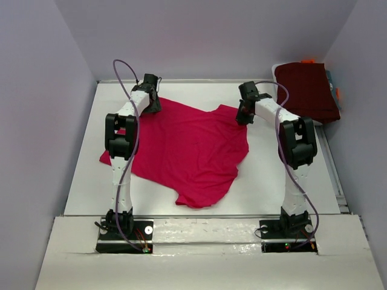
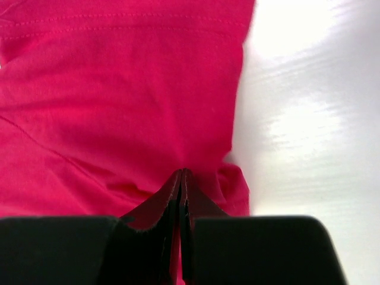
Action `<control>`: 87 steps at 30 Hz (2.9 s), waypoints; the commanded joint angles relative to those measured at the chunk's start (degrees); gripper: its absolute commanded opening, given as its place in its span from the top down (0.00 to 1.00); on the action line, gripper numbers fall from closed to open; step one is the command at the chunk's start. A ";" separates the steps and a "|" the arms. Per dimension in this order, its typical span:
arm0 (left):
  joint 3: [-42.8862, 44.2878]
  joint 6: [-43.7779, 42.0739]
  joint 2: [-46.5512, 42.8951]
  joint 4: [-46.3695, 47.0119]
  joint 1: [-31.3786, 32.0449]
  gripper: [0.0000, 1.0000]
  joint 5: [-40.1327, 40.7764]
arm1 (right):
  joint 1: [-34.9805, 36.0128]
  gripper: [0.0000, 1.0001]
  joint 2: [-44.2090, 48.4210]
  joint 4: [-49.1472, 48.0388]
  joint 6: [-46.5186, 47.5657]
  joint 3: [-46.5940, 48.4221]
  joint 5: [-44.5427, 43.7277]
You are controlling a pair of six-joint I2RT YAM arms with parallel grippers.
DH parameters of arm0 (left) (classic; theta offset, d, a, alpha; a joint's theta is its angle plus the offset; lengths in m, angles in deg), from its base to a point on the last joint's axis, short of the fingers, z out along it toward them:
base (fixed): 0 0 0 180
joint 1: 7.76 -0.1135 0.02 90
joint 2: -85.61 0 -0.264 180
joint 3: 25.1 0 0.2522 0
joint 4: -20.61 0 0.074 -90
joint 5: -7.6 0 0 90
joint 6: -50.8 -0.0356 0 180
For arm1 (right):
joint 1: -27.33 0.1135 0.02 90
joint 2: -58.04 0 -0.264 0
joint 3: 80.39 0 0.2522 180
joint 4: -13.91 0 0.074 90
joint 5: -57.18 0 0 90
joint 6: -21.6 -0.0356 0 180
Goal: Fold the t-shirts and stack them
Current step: Flatten out the tshirt
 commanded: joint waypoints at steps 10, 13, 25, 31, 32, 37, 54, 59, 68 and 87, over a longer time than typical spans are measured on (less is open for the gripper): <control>2.80 -1.23 0.32 -1.88 -0.05 0.21 1.60 | -0.04 0.93 -3.73 2.90 0.44 6.30 -0.16; 2.80 -1.32 0.32 -1.79 -0.05 0.21 1.60 | -0.04 0.93 -6.28 3.69 0.97 8.94 -0.25; 2.71 -1.75 0.93 -1.88 -0.05 0.21 1.77 | -0.57 0.93 -16.83 6.94 2.11 20.80 0.89; 4.37 -1.41 2.59 -2.49 -0.66 0.20 0.55 | -1.62 0.93 -22.81 10.45 2.46 28.36 2.29; 4.99 -1.23 2.95 -2.84 -0.67 0.20 0.19 | -2.23 0.92 -23.42 10.90 2.55 30.37 2.38; 12.53 -0.17 7.77 -5.91 -2.34 0.20 -3.75 | -3.90 0.92 -25.54 12.39 2.55 33.81 3.87; 18.36 1.49 12.53 -1.09 -5.24 0.20 -16.06 | -7.25 0.72 -29.14 10.38 5.27 43.84 11.34; 13.27 1.41 9.82 3.20 -5.24 0.19 -16.69 | -7.25 0.45 -26.60 4.94 7.20 41.12 12.32; 8.26 0.97 4.28 5.58 -4.10 0.19 -15.74 | -7.25 0.23 -20.46 3.97 8.00 37.55 12.14; 4.72 -3.87 -6.46 6.75 -1.81 0.18 -7.99 | 0.48 0.37 11.81 0.97 3.43 -0.27 10.21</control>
